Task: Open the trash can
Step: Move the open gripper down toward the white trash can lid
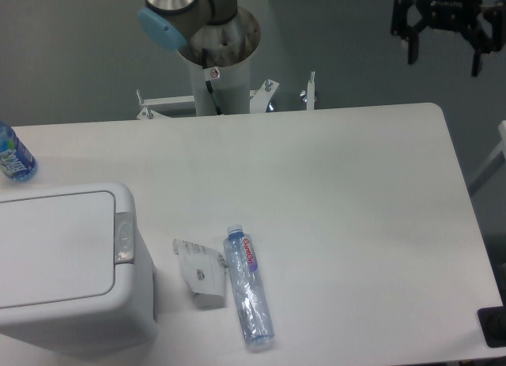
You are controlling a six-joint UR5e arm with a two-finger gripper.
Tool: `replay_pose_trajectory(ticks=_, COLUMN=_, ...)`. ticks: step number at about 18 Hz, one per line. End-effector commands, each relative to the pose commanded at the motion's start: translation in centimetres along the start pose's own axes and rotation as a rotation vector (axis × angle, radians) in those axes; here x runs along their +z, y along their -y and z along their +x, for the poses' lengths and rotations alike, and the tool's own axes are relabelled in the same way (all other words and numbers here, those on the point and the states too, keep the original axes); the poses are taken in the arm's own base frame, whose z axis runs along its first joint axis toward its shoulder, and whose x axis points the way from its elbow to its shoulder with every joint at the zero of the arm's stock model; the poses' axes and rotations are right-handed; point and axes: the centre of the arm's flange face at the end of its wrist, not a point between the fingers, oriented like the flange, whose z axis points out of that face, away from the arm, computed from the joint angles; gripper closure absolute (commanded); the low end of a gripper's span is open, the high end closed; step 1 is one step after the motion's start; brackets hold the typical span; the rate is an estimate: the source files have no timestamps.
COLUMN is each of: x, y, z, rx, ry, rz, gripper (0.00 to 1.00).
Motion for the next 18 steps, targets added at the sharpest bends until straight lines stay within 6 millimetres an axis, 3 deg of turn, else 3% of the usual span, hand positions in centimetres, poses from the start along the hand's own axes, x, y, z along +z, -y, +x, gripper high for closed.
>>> replay_pose_trajectory(ticks=4, x=0.1, y=0.5, z=0.0, rx=-0.065, ry=-0.003, rz=0.005, gripper=0.00)
replay_pose_trajectory(ticks=7, x=0.3, y=3.0, z=0.3, rx=-0.169, ry=0.008, rz=0.021, gripper=0.00)
replay_pose_trajectory(ticks=13, x=1.8, y=9.2, z=1.4, rx=-0.331, ry=0.029, rz=0.039, gripper=0.00)
replay_pose_trajectory(ticks=18, x=3.0, y=15.9, z=3.2, rx=-0.534, ry=0.015, rz=0.097, gripper=0.00)
